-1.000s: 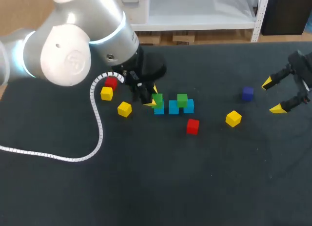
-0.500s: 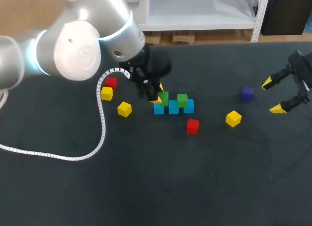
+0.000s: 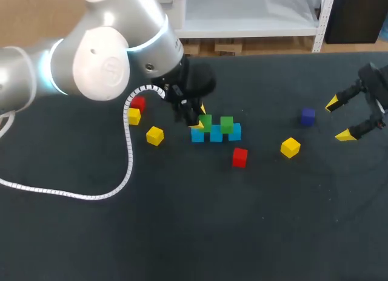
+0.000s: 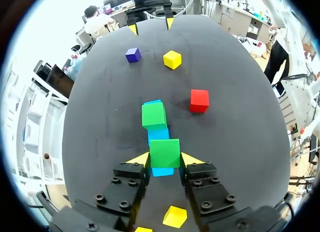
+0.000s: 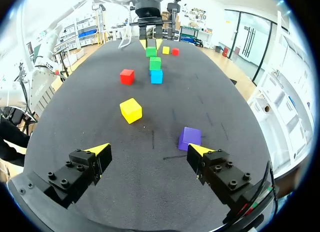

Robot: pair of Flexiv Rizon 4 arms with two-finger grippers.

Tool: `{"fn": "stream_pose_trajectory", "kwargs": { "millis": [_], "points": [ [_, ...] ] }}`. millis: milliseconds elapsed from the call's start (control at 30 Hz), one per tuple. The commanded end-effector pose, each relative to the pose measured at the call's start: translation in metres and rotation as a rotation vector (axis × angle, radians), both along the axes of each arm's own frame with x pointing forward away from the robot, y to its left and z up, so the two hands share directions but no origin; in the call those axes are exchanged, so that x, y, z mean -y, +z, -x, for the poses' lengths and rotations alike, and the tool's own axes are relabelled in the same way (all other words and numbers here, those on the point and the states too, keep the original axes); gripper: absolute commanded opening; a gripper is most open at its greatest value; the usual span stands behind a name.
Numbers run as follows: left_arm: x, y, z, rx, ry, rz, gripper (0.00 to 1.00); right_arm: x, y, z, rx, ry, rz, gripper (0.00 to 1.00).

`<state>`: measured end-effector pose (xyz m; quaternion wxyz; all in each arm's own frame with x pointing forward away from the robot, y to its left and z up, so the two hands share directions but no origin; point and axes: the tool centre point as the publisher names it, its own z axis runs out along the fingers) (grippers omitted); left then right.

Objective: Place the blue cubes, place green cubes on the blue cubes, place the yellow cubes on the green cubes, then place the red cubes on the yellow cubes, and place purple cube on the red cubes.

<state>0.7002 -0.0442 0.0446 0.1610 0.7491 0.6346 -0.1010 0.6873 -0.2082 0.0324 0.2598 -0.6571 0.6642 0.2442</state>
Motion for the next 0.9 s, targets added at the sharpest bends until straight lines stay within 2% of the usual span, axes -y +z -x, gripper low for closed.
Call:
{"fn": "stream_pose_trajectory", "kwargs": {
  "millis": [33,900],
  "points": [
    [0.0025,-0.0025,-0.0040,-0.005,0.006,-0.009,0.00,-0.0001,-0.0004,-0.0005,0.000,0.001,-0.002,1.00],
    [0.0036,-0.0116,-0.0105,-0.020,0.074,-0.039,0.00,-0.0001,-0.0004,-0.0005,0.000,0.001,-0.002,1.00]
  ]
}}
